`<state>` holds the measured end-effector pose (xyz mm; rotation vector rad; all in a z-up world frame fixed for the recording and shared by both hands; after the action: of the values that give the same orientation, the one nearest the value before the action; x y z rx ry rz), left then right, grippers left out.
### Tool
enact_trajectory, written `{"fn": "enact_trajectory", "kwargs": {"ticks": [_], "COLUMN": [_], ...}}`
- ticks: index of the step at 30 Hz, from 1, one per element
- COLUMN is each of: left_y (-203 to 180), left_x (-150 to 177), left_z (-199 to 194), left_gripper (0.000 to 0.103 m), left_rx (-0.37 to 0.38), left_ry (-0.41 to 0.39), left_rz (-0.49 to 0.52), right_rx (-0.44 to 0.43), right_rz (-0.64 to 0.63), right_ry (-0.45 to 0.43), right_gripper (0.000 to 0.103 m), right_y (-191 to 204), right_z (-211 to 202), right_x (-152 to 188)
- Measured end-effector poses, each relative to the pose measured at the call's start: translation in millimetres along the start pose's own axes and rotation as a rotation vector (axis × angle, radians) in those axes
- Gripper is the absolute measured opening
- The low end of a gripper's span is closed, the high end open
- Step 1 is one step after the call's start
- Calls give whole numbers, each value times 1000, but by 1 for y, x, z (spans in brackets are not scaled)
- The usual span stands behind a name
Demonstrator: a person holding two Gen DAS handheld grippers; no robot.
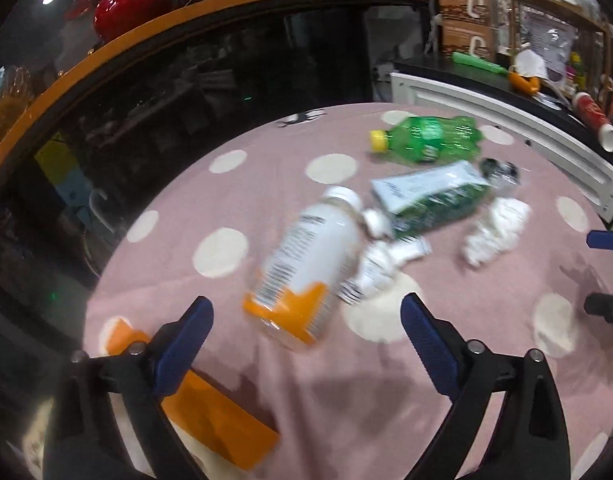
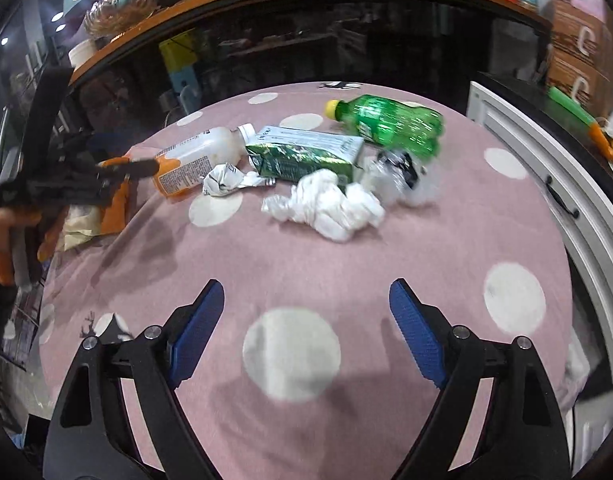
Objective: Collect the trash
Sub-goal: 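Grasp the white-orange bottle with the left gripper while the right gripper grasps white tissue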
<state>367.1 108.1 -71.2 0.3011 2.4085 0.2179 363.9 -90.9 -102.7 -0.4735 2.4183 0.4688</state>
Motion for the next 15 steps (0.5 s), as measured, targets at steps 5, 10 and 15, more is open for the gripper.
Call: {"fn": "enact_trajectory", "kwargs": {"ticks": [5, 10, 15], "left_y": [11, 5, 1], "left_x": [-11, -11, -12], "left_z": [37, 63, 84], "left_gripper": [90, 89, 82], "left_rx": [35, 37, 56], "left_ry": [112, 179, 230], "left_rz": [20, 63, 80], "right_rx": [44, 88, 97], "right_rz": [-103, -174, -194], "right_ry": [25, 62, 103], "right_gripper": [79, 77, 62], "right_y": [3, -5, -8], "right_z": [39, 69, 91], "right_x": [-32, -46, -47]}}
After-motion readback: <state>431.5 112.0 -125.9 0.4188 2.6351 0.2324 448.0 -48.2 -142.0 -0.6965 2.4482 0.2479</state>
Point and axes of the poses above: each gripper's, at about its wrist camera, not at the fingertips, and z roughly the way its jaws point, y to its left, x to its underside, the point moved 9 cm from there along z, roughly the way its jaws point, and after that the axes turned 3 degrees about z, right-handed, at the moved point
